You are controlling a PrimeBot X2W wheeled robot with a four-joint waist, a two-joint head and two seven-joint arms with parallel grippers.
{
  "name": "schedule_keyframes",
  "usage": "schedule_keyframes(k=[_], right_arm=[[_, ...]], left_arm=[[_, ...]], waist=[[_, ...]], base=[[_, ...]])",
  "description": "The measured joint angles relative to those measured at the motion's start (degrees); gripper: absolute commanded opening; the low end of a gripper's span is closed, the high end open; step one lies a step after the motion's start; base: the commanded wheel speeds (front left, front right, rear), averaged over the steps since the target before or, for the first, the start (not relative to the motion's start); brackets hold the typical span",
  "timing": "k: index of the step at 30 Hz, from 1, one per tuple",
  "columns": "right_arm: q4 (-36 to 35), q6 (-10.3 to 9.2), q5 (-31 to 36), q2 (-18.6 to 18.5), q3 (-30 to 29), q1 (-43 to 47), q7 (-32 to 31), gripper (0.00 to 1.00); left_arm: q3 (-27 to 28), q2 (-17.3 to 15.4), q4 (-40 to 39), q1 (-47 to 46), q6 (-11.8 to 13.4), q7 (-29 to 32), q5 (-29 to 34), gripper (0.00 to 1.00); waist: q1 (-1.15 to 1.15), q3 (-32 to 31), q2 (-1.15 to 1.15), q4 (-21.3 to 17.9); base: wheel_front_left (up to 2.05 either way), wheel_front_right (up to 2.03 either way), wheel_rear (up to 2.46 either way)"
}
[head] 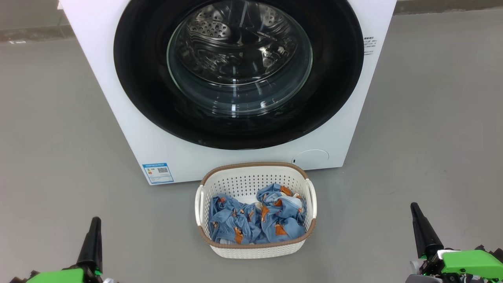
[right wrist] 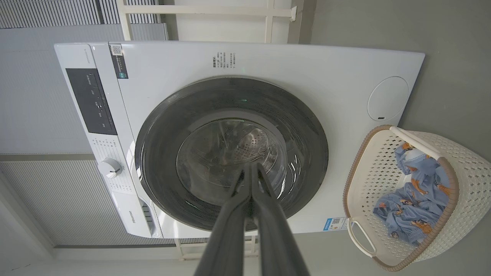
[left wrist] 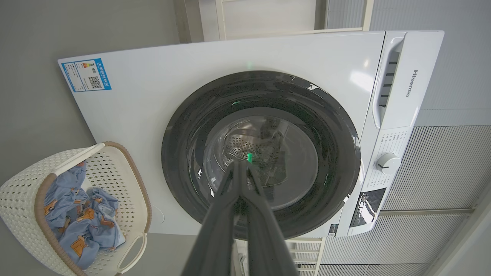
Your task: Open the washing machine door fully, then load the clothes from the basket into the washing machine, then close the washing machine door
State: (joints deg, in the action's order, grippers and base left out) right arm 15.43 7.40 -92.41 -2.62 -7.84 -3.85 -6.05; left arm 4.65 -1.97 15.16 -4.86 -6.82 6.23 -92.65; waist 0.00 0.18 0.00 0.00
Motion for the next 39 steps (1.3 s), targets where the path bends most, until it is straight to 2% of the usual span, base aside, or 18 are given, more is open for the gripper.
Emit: schedule_keyframes(k=[39], right_arm=[[0.00,0.00,0.00,0.00,0.00,0.00,0.00,0.00]], left_arm=[[0.00,0.00,0.00,0.00,0.00,0.00,0.00,0.00]], waist=[[0.00,0.00,0.00,0.00]], base=[[0.00,0.00,0.00]])
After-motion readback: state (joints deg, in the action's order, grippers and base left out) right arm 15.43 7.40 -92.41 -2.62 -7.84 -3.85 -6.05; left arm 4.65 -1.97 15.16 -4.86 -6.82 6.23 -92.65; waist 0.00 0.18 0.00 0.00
